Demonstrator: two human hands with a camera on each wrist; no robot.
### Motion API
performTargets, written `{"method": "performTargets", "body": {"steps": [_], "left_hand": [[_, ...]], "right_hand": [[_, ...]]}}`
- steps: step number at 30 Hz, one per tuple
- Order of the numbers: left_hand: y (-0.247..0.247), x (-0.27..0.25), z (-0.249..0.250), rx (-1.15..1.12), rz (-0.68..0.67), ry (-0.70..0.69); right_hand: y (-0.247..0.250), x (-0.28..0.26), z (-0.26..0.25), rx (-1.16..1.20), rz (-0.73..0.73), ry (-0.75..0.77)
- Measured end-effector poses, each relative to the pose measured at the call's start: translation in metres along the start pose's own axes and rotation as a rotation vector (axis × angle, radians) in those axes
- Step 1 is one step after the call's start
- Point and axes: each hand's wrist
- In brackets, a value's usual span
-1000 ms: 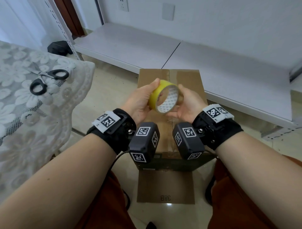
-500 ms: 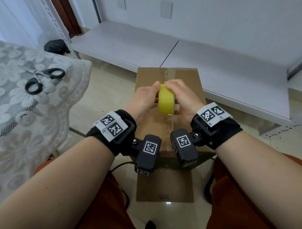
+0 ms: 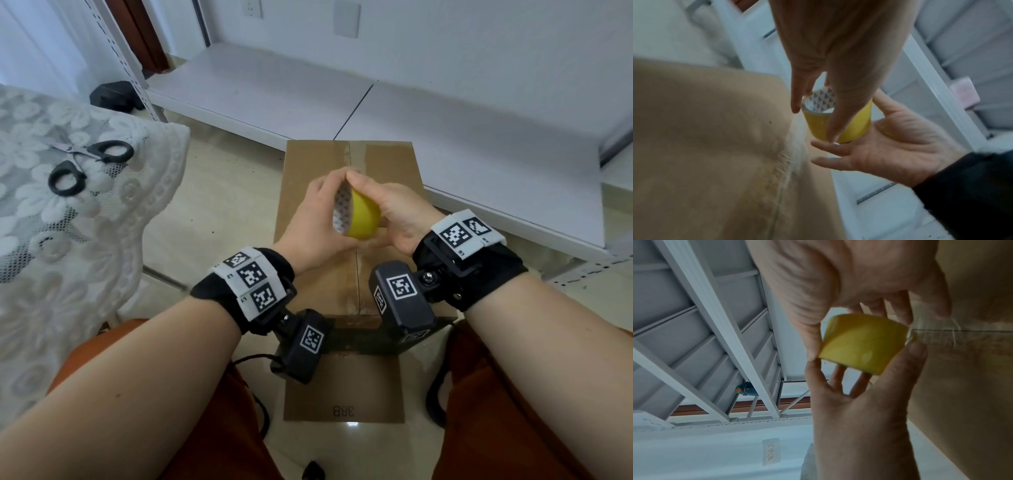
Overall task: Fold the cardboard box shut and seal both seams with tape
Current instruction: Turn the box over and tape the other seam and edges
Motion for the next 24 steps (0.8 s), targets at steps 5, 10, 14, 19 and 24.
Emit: {"method": "performTargets", "body": {"steps": [5,10,14,19,24], "left_hand": [[0.0018,0.0024,-0.0037,0.065,0.103,-0.034],[-0.0033,0.003,0.0005,-0.46,0.132,0.177],[-0.0018,0.0037,-0.0045,-0.347,0.137,0.158],[-0.0061,-0.0008,-0.0053,0.064,0.085,-0.058],[-0.0012,0.0026,-0.0068,0.038,0.11,-0.007]], "right_hand": [[-0.0011,0.0004,0.0052,0.052,-0.025,0.054],[-0.002,-0.0023,0.003,0.097,-0.135,0.151],[-0.0001,-0.0046,0.0042,0.049,-0.193,0.143],[-0.0025,-0.0045,0.007,0.135,-0.12,0.096],[-0.0052,-0.0062,0.0042,0.224,-0.194,0.096]]}}
Point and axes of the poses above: each hand's wrist, its own x-axis towards the middle knuckle, its own y-axis out of the back of the hand, z = x × y, and after that the axes turned 15 degrees about -y, right-handed
